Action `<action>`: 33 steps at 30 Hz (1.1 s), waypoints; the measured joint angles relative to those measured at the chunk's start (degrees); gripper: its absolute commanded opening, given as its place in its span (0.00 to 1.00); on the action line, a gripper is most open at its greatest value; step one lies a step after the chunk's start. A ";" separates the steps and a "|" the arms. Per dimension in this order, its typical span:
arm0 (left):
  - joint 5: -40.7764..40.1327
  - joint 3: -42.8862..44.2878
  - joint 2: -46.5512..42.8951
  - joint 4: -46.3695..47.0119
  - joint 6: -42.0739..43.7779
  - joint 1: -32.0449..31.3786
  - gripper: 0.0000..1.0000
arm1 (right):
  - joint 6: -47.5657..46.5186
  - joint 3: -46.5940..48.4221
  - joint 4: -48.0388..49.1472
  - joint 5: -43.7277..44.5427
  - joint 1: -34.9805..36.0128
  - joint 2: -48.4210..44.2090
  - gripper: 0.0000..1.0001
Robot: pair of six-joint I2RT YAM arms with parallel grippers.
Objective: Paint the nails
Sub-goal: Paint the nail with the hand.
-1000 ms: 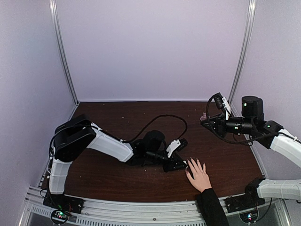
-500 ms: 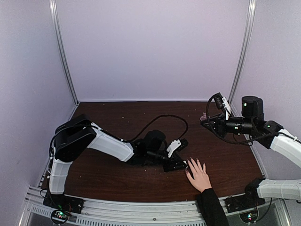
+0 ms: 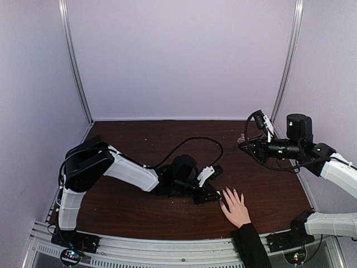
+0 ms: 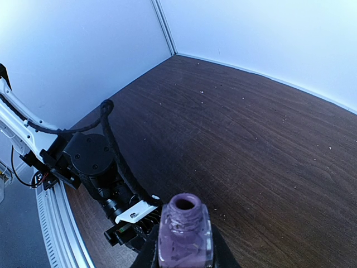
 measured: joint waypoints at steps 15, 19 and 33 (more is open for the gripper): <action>-1.95 0.72 0.09 -1.42 0.04 0.00 0.00 | 0.00 0.00 0.00 0.00 0.00 0.04 0.00; -2.29 0.74 0.11 -1.57 0.04 0.00 0.00 | 0.00 0.00 0.00 0.00 -0.02 0.13 0.00; -3.32 0.90 0.48 -1.57 0.02 0.11 0.00 | 0.00 0.00 0.00 0.00 -0.04 0.20 0.00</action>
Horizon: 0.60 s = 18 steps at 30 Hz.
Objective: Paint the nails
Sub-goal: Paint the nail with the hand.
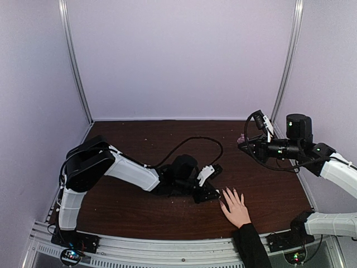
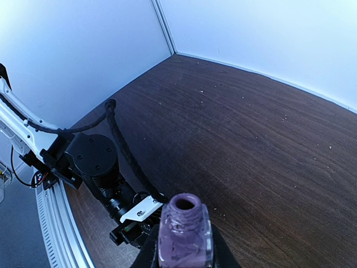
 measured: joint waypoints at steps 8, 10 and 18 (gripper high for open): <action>-0.76 -0.31 -0.02 0.66 -0.02 0.22 0.00 | 0.00 0.00 0.00 0.00 0.00 0.00 0.00; -1.27 -0.96 -0.17 1.09 -0.02 0.22 0.00 | 0.00 0.00 0.00 0.00 0.00 0.00 0.00; -2.73 -6.51 -2.78 5.77 -0.07 0.26 0.00 | 0.00 0.00 0.02 0.00 0.00 0.00 0.00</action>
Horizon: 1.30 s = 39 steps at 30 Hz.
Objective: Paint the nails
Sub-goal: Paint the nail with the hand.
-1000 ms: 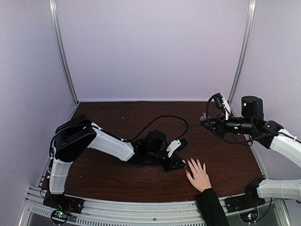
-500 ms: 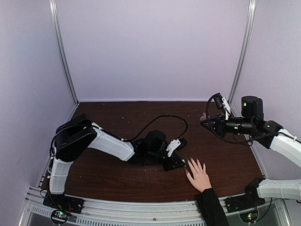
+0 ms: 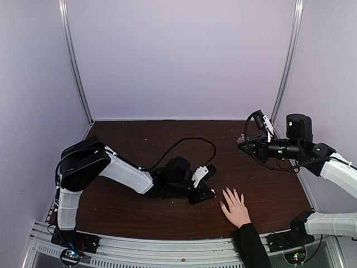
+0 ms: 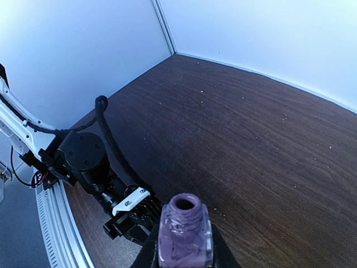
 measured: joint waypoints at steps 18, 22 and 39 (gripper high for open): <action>4.17 -4.81 -0.70 14.01 -0.39 -0.11 0.00 | 0.00 0.00 0.09 0.00 0.00 0.00 0.00; 4.52 -3.91 0.31 13.94 -0.24 -0.15 0.00 | 0.00 0.00 0.13 0.00 0.00 0.15 0.00; 5.38 -0.57 2.25 10.03 1.27 -0.76 0.00 | 0.00 -0.02 0.13 -0.02 0.00 0.52 0.00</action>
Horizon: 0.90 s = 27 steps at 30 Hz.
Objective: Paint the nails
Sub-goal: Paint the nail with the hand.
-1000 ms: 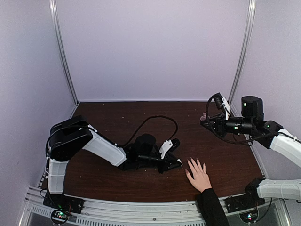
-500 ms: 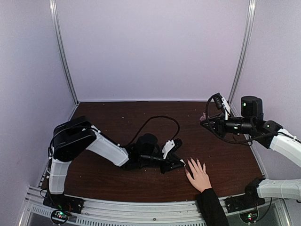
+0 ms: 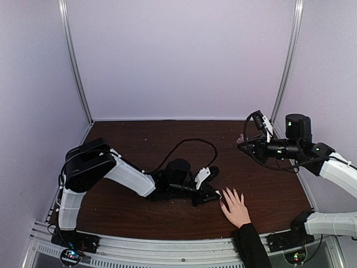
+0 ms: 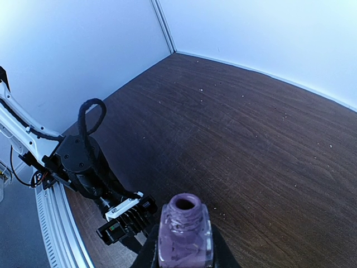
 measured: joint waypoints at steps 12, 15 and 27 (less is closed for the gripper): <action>0.20 0.59 0.15 -1.68 0.22 -0.17 0.00 | 0.00 0.02 0.00 0.02 0.00 0.07 0.00; 0.24 0.59 0.20 -2.14 0.24 -0.22 0.00 | 0.00 0.02 0.00 0.00 0.00 0.15 0.00; 0.76 0.61 0.57 -2.19 0.26 -0.31 0.00 | 0.00 0.00 0.00 0.02 0.00 0.17 0.00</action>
